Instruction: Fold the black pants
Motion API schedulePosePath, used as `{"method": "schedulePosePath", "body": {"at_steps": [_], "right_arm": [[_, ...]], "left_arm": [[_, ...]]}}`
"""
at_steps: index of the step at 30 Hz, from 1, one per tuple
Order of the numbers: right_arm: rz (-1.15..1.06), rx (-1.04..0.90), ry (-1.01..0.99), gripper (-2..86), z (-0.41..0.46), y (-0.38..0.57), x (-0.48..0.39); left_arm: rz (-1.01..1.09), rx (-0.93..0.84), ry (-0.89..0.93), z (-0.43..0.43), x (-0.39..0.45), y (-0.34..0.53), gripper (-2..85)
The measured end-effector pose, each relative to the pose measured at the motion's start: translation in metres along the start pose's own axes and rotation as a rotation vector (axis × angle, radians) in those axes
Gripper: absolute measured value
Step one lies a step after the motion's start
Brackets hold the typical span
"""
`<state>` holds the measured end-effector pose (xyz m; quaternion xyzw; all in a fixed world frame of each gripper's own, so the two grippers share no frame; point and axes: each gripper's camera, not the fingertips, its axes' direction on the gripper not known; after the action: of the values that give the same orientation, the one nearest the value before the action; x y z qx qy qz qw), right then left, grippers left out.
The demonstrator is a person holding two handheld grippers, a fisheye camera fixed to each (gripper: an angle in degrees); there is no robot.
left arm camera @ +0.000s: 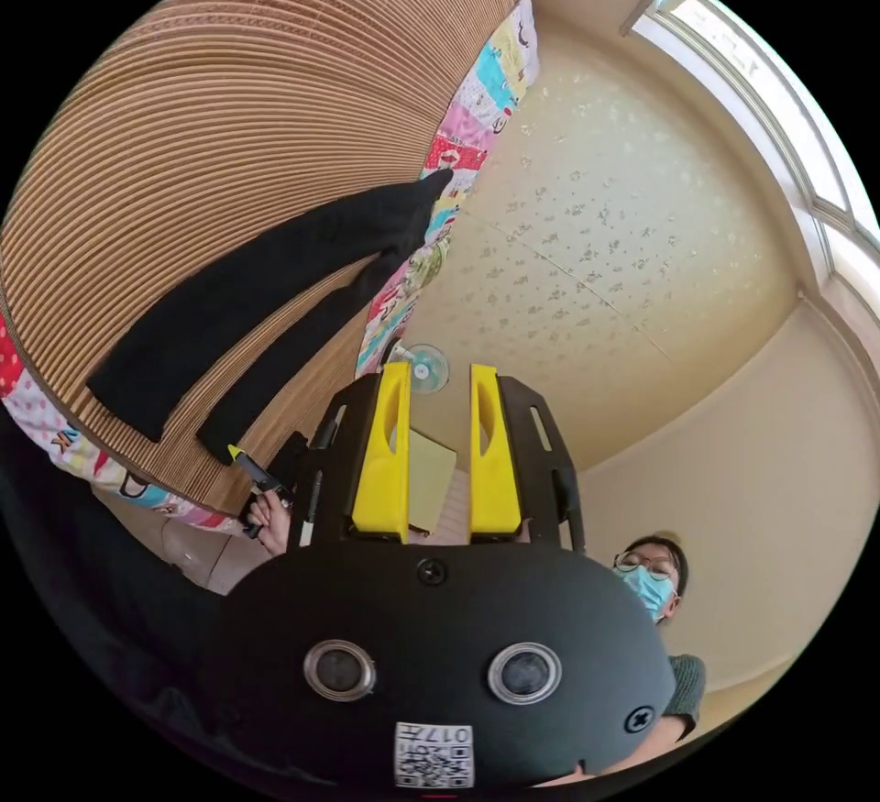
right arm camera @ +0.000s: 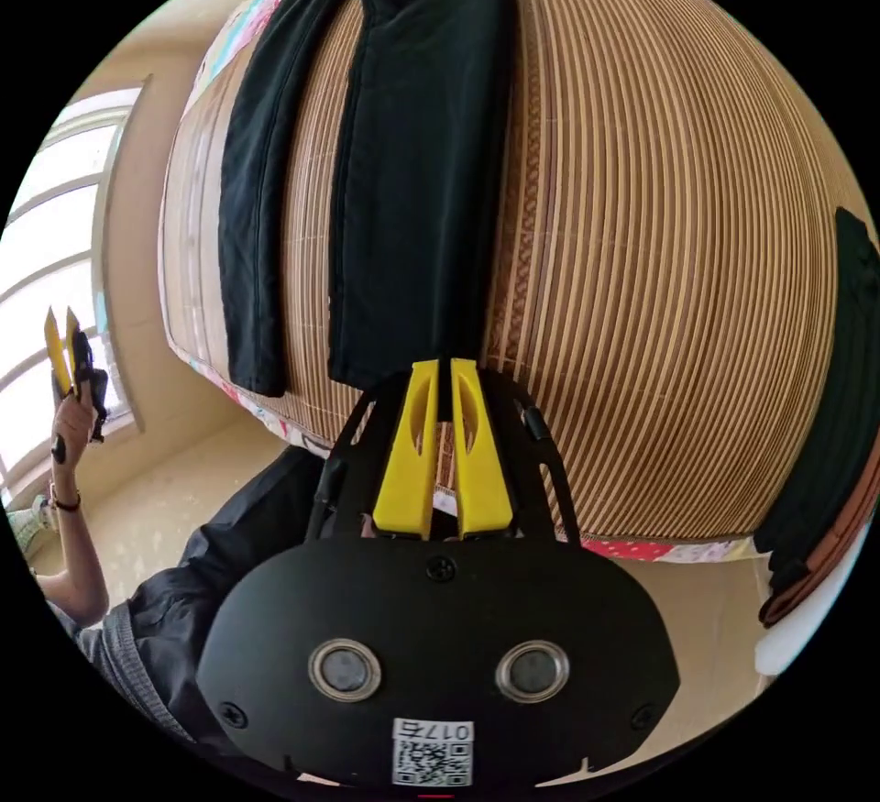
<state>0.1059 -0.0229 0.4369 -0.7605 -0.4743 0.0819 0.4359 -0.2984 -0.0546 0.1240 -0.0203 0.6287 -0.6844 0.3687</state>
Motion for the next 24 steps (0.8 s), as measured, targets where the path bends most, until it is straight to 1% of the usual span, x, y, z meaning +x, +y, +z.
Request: {"method": "schedulePosePath", "body": {"at_steps": [1, 3, 5, 6, 7, 10, 12, 14, 16, 17, 19, 20, 22, 23, 24], "right_arm": [[0.014, 0.011, -0.017, 3.6, -0.011, 0.014, 0.002], [-0.012, 0.004, 0.054, 3.3, -0.019, 0.035, -0.004], [-0.091, -0.085, 0.271, 3.1, -0.009, 0.054, -0.017], [-0.102, -0.107, 0.285, 3.1, -0.007, 0.058, -0.02], [-0.084, -0.132, 0.263, 3.1, -0.007, 0.065, -0.021], [-0.006, -0.121, 0.083, 3.2, -0.022, 0.083, -0.018], [0.051, -0.104, 0.042, 3.3, -0.034, 0.093, -0.016], [0.12, -0.06, -0.018, 3.7, -0.055, 0.108, -0.011], [0.162, 0.005, -0.069, 4.1, -0.071, 0.123, -0.005], [0.199, 0.038, -0.096, 4.8, -0.079, 0.133, 0.001], [0.238, 0.074, -0.1, 6.4, -0.088, 0.144, 0.007], [0.249, 0.087, -0.071, 7.6, -0.093, 0.148, 0.009], [0.25, 0.089, -0.03, 9.1, -0.097, 0.15, 0.009], [0.229, 0.078, -0.034, 10.0, -0.096, 0.148, 0.007], [0.216, 0.069, -0.042, 10.2, -0.095, 0.146, 0.005]], "left_arm": [[-0.008, -0.028, 0.004, 0.006, 0.01, -0.003, 10.0], [-0.011, -0.067, 0.004, 0.013, 0.022, -0.005, 10.0], [-0.006, -0.101, -0.002, 0.017, 0.03, -0.008, 10.0], [-0.005, -0.123, -0.015, 0.018, 0.033, -0.01, 10.0], [-0.013, -0.135, -0.033, 0.018, 0.033, -0.011, 10.0], [-0.035, -0.159, -0.056, 0.012, 0.027, -0.012, 10.0], [-0.037, -0.181, -0.099, 0.008, 0.021, -0.014, 10.0], [-0.009, -0.218, -0.207, 0.005, 0.016, -0.017, 10.0], [0.091, -0.31, -0.442, 0.008, 0.009, -0.027, 10.0], [0.127, -0.333, -0.51, 0.01, 0.006, -0.03, 10.0], [0.27, -0.438, -0.832, 0.024, -0.013, -0.039, 10.0], [0.299, -0.471, -0.893, 0.029, -0.021, -0.041, 10.0], [0.389, -0.671, -1.027, 0.053, -0.064, -0.046, 9.8], [0.4, -0.701, -1.077, 0.057, -0.075, -0.046, 9.8], [0.447, -0.746, -1.172, 0.064, -0.094, -0.043, 9.3]]}}
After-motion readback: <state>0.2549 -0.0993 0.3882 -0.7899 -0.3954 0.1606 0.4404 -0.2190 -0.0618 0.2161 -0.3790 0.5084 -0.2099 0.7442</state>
